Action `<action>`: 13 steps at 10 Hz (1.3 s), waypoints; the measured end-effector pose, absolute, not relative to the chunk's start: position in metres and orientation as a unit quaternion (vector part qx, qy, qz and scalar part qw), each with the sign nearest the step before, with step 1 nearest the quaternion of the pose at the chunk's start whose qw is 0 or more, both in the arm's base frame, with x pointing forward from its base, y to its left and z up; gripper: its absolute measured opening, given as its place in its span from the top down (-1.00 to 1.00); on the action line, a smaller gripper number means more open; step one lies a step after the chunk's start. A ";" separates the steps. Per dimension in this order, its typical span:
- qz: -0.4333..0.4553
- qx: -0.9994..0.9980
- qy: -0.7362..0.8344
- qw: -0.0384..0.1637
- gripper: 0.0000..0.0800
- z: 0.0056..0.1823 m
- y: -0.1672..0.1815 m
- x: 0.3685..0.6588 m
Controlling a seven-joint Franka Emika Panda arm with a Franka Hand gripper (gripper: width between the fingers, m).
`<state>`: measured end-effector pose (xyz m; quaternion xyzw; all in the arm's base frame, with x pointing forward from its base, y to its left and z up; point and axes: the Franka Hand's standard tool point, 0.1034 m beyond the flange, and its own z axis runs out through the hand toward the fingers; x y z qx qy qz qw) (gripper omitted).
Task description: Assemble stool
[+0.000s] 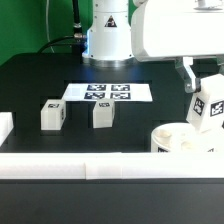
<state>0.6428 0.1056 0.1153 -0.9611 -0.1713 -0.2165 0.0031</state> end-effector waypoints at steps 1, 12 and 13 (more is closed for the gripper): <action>-0.221 -0.960 -0.174 0.002 0.19 0.114 0.105 0.643; -0.219 -0.959 -0.182 -0.003 0.19 0.100 0.095 0.638; -0.217 -0.959 -0.182 -0.003 0.19 0.097 0.095 0.637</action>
Offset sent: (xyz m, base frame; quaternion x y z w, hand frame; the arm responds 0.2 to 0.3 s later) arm 0.0000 -0.0052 -0.0026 -0.0036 0.0113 -0.0154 0.9998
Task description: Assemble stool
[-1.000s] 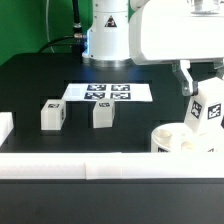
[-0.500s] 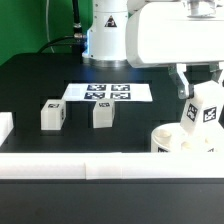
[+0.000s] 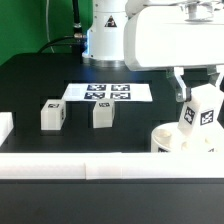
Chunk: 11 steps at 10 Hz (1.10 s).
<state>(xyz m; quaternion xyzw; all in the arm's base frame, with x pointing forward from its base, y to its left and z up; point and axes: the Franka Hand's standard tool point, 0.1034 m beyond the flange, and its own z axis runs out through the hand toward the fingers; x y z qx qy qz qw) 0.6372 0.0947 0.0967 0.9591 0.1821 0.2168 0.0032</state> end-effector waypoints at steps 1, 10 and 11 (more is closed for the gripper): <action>0.214 0.960 0.182 0.003 0.19 0.093 0.094 0.636; 0.258 0.949 0.182 0.000 0.19 0.088 0.100 0.632; 0.258 0.949 0.182 0.000 0.19 0.088 0.100 0.632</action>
Offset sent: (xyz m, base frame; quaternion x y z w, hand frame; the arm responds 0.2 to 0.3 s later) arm -0.0044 0.0007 -0.0027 0.0011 0.0021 0.0063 1.0000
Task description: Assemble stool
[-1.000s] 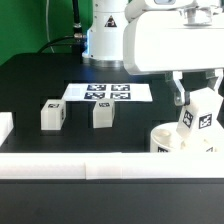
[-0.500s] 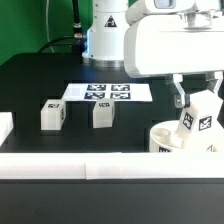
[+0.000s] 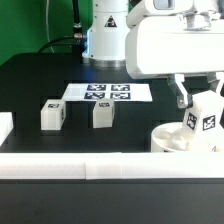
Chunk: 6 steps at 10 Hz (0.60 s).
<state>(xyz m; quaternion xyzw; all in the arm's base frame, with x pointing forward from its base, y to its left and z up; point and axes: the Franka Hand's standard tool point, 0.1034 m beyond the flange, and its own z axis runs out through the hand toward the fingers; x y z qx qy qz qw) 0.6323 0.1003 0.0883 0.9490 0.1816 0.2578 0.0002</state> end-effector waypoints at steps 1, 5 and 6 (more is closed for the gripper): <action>0.257 0.949 0.182 0.000 -0.26 0.088 0.101 0.632; 0.229 0.955 0.186 0.000 -0.61 0.103 0.105 0.636; 0.220 0.957 0.187 0.000 -0.62 0.112 0.105 0.637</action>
Offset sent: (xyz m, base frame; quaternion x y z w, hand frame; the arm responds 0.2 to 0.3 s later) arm -0.0043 0.0035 0.0133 0.0174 -0.0292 0.0109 0.9994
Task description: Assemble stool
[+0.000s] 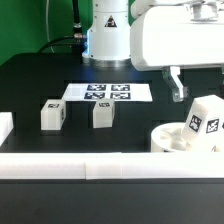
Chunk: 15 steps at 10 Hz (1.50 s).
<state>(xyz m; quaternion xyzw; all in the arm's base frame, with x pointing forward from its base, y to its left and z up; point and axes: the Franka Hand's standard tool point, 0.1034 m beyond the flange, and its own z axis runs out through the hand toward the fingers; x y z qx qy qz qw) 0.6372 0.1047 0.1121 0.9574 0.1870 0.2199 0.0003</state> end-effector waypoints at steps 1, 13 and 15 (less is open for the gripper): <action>0.210 0.960 0.187 0.001 -0.62 0.121 0.104 0.639; 0.020 0.972 0.232 0.004 -0.62 0.119 0.105 0.637; 0.030 0.944 0.328 0.016 -0.62 0.121 0.105 0.642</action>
Offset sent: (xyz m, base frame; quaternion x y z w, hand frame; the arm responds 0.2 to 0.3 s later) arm 0.0000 0.0000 0.0000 0.0000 0.0000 0.0000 1.0000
